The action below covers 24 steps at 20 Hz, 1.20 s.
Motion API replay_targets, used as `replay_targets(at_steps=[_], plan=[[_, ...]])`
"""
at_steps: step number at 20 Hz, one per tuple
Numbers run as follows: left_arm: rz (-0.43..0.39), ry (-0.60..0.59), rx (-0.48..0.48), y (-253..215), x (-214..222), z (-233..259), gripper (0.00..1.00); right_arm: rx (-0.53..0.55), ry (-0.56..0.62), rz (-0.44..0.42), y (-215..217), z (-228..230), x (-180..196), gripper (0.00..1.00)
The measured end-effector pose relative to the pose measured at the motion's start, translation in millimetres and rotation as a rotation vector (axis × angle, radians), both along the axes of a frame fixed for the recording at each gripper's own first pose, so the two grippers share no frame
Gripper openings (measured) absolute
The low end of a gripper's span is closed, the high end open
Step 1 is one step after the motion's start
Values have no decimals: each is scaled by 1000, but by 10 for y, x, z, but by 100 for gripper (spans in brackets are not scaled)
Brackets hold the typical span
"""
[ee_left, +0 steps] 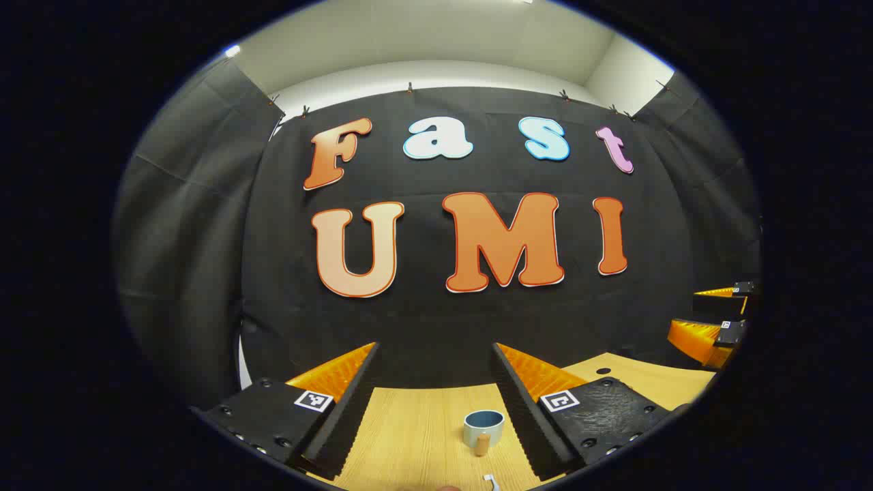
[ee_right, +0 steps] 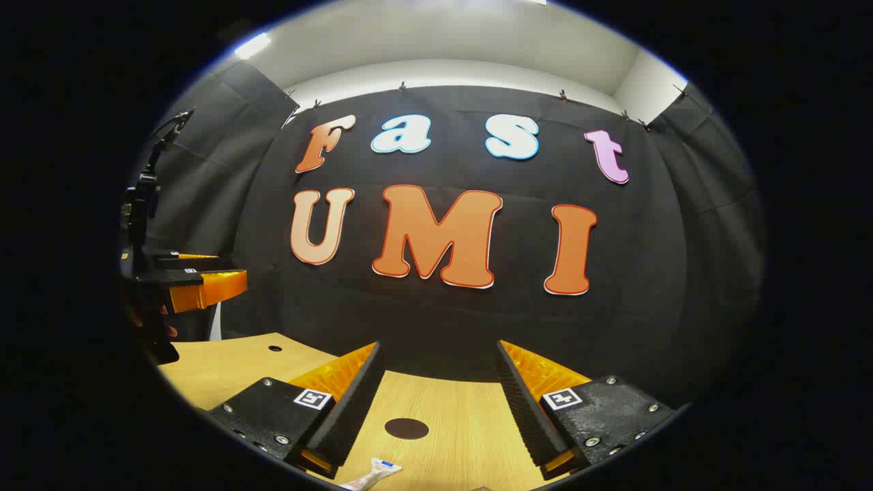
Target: Put the toothbrush and toothpaste on the desktop into the cup, then pick up the cup and place it on the coaster on the desktop.
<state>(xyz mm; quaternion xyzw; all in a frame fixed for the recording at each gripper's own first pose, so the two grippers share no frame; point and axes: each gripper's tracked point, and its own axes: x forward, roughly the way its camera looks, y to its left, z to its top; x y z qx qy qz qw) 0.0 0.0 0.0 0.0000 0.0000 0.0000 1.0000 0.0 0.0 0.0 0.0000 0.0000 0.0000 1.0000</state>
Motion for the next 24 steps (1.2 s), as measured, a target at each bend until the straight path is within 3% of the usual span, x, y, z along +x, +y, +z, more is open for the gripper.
replay_targets(at_steps=[7,15,20,24], plan=[[-44,12,-55,-183,27,-79,95,-75,3,35,195,-84,16,96],[-33,0,-13,-265,46,-113,95,69,157,47,31,-285,34,97],[-35,4,-16,-326,44,-122,95,63,187,59,65,-264,42,96],[-37,85,2,-332,94,-320,95,93,301,88,162,-450,18,96]])
